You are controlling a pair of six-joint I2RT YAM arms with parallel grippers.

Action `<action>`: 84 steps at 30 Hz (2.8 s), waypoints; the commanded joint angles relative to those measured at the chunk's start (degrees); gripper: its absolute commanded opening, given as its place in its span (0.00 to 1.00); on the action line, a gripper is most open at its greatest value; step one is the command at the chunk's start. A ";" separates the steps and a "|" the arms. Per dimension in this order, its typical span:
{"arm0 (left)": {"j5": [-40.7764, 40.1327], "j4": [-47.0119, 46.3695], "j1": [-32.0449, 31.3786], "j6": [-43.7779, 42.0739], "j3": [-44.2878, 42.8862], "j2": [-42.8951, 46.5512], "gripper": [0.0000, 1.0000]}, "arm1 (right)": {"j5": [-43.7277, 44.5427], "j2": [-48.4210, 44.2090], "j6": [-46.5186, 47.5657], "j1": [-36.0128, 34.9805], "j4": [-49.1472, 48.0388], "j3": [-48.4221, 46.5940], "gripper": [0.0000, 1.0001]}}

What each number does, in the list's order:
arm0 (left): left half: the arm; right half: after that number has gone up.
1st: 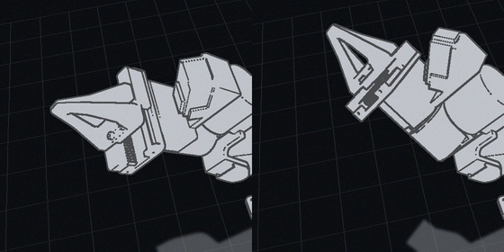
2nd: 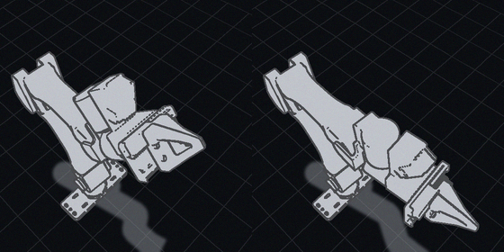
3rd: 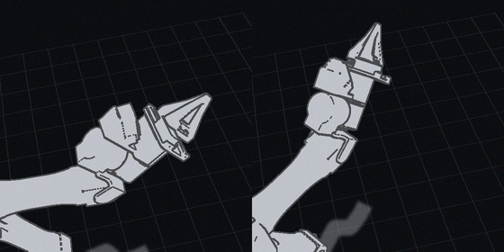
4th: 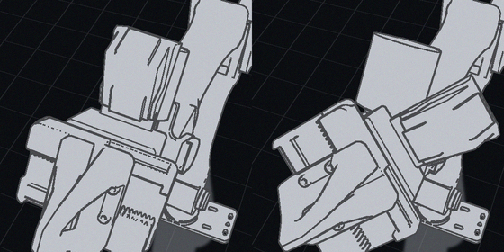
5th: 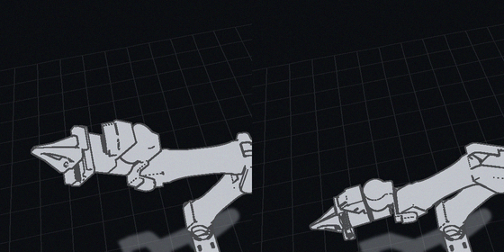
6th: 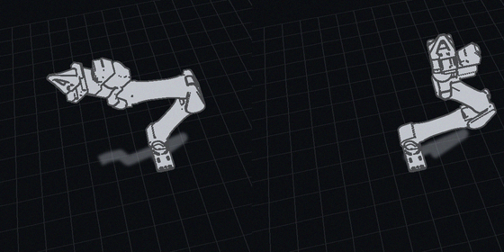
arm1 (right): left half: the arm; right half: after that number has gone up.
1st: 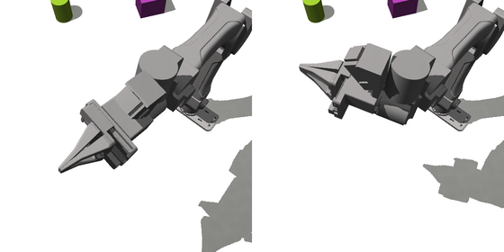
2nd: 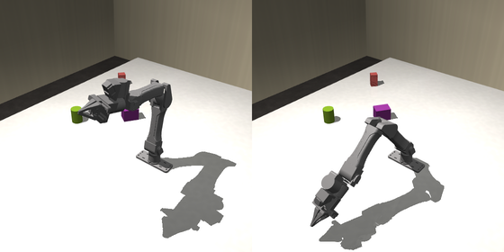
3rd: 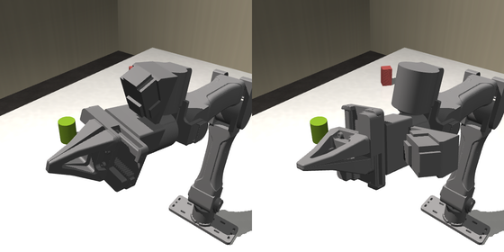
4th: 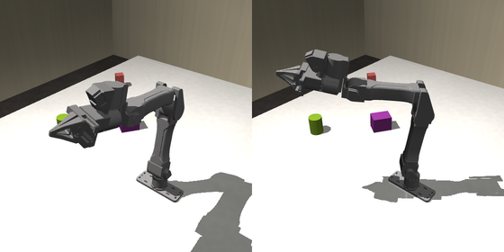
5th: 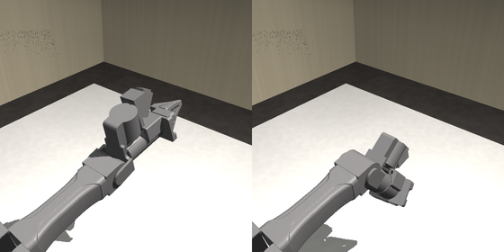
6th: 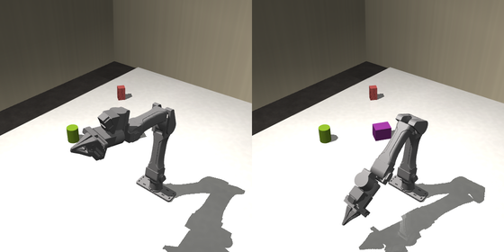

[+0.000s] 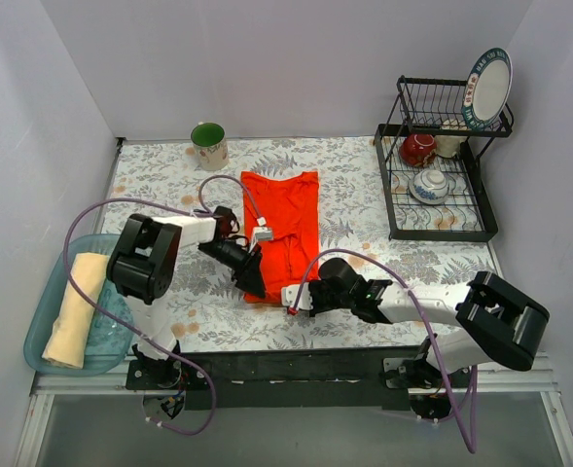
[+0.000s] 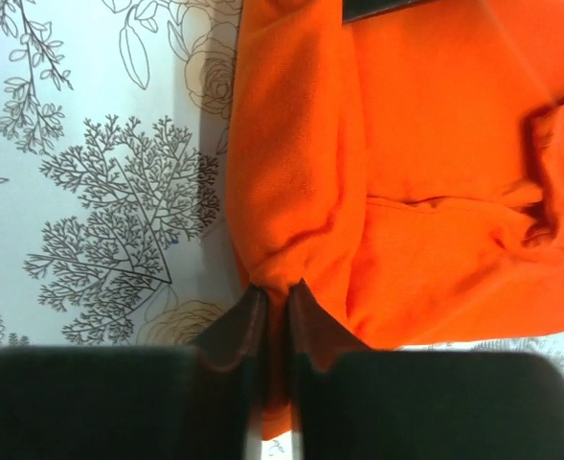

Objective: Roll the t-shirts
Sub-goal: Fold the T-shirt at the center of the board.

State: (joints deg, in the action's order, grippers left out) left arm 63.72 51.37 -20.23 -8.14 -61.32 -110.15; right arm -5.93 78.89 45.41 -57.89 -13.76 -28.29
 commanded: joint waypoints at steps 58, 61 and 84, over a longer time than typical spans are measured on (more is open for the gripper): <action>-10.99 3.99 -6.93 1.82 4.20 5.39 0.00 | -46.45 36.66 28.59 21.15 87.41 -47.46 0.01; -11.51 4.79 -5.79 0.50 2.18 1.61 0.00 | -45.92 40.45 28.86 21.85 88.38 -49.57 0.01; -22.05 -6.27 -3.66 2.07 6.02 28.73 0.57 | -44.07 56.71 20.87 24.40 87.86 -60.47 0.01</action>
State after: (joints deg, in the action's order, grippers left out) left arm 45.63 53.08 -20.67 -7.42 -59.31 -96.68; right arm -55.64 131.57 68.84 -34.04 75.57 -87.09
